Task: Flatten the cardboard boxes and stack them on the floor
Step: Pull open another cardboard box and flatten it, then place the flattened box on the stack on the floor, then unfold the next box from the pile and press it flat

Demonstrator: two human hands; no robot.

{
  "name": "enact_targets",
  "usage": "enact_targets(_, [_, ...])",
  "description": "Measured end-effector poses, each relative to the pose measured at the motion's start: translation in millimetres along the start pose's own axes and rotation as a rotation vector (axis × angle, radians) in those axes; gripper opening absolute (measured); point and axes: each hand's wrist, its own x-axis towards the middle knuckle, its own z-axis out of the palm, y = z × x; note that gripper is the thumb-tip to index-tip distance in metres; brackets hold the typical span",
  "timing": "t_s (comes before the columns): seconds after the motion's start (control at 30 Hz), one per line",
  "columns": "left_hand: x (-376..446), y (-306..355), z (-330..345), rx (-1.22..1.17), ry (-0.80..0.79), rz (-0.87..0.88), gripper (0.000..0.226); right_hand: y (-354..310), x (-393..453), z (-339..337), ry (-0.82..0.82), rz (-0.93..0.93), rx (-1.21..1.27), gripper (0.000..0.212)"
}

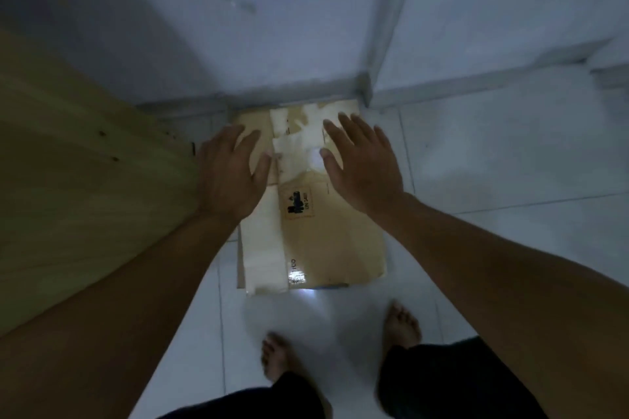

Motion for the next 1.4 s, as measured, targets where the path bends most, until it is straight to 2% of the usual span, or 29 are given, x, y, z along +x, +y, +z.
enact_targets(0.2, [17,66,-229,0.064,0.136,-0.022,0.047,-89,40,-211,0.075,-0.116,0.027,0.049])
enact_targets(0.37, [27,97,-397,0.048,0.283,-0.063,0.049,-166,70,-356,0.207,-0.183,0.064,0.048])
enact_targets(0.47, [32,102,-490,0.052,0.391,-0.094,0.051,-217,87,-423,0.285,-0.232,0.096,0.048])
enact_targets(0.63, [-6,74,-621,0.168,0.51,-0.115,0.051,-324,88,-500,0.298,-0.314,0.121,0.051])
enact_targets(0.83, [-91,-2,-725,0.243,0.622,-0.184,0.052,-463,70,-526,0.29,-0.383,0.09,0.057])
enact_targets(1.03, [-191,-113,-787,0.304,0.646,-0.282,0.051,-606,39,-509,0.211,-0.442,0.129,0.058])
enact_targets(1.23, [-240,-203,-810,0.3,0.661,-0.366,0.049,-703,30,-472,0.134,-0.472,0.115,0.058])
enact_targets(1.4, [-251,-279,-799,0.256,0.622,-0.399,0.049,-765,54,-425,0.086,-0.46,0.119,0.057])
